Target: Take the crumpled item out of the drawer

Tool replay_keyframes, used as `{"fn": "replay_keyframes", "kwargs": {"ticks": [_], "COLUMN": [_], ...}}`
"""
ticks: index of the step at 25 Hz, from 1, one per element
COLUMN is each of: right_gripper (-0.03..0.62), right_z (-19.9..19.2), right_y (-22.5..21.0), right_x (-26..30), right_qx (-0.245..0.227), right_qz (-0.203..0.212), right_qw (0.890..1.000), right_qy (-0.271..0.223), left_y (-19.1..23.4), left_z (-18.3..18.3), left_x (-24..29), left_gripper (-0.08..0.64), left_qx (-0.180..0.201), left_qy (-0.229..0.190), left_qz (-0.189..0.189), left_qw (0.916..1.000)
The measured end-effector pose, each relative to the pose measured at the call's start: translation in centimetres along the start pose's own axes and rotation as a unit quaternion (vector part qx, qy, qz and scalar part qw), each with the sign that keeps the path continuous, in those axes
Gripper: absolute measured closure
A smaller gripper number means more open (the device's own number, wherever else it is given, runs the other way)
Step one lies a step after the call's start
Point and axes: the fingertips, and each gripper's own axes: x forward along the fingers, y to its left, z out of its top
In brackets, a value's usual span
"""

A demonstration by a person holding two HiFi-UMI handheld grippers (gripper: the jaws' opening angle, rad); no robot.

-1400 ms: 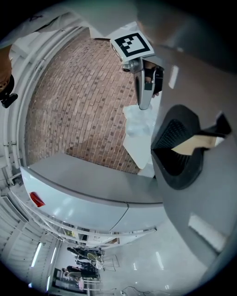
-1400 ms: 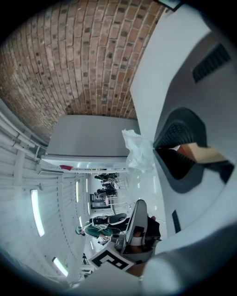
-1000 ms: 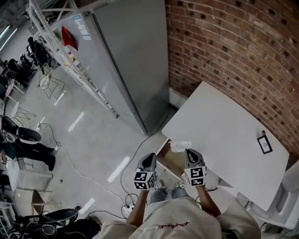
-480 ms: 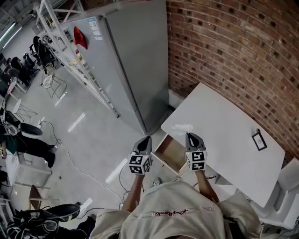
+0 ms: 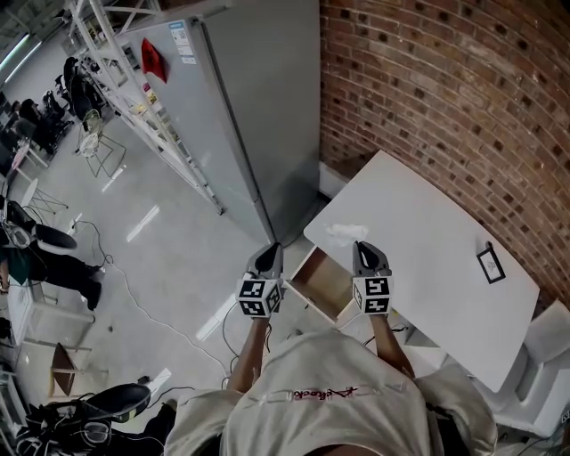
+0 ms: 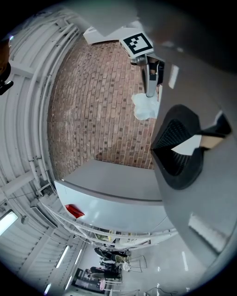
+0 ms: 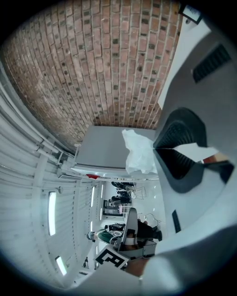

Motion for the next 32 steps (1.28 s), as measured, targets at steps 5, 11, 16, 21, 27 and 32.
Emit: {"fn": "replay_keyframes", "kwargs": {"ticks": [5,11,16,21,27,32], "right_gripper": [0.578,0.578,0.579,0.580,0.580,0.580], "right_z": [0.0,0.5,0.5,0.6,0.4,0.2], "right_y": [0.0,0.0,0.2,0.4,0.0,0.0], "right_x": [0.7,1.2,1.5,1.5,1.7,1.6], "right_qx": [-0.002,-0.002,-0.005,-0.007,-0.006,-0.001], "right_qz": [0.002,0.006,0.009,0.010,0.006,0.003], "right_qw": [1.000,1.000,1.000,1.000,1.000,1.000], "right_qy": [0.003,-0.003,0.003,-0.001,0.002,0.005], "left_y": [0.7,0.6,0.6,0.4,0.2,0.1], "left_z": [-0.2,0.2,-0.1,-0.3,-0.5,-0.8], "left_x": [0.3,0.6,0.9,0.9,1.3,1.4], "left_gripper": [0.551,0.551,0.551,0.551,0.551,0.551], "left_qx": [-0.003,0.000,-0.001,0.000,0.001,0.000], "left_qy": [0.003,0.001,0.007,0.011,0.013,0.019], "left_qz": [0.004,0.001,-0.001,-0.004,-0.009,-0.012], "left_qw": [1.0000,1.0000,1.0000,0.9999,0.9999,0.9998]}}
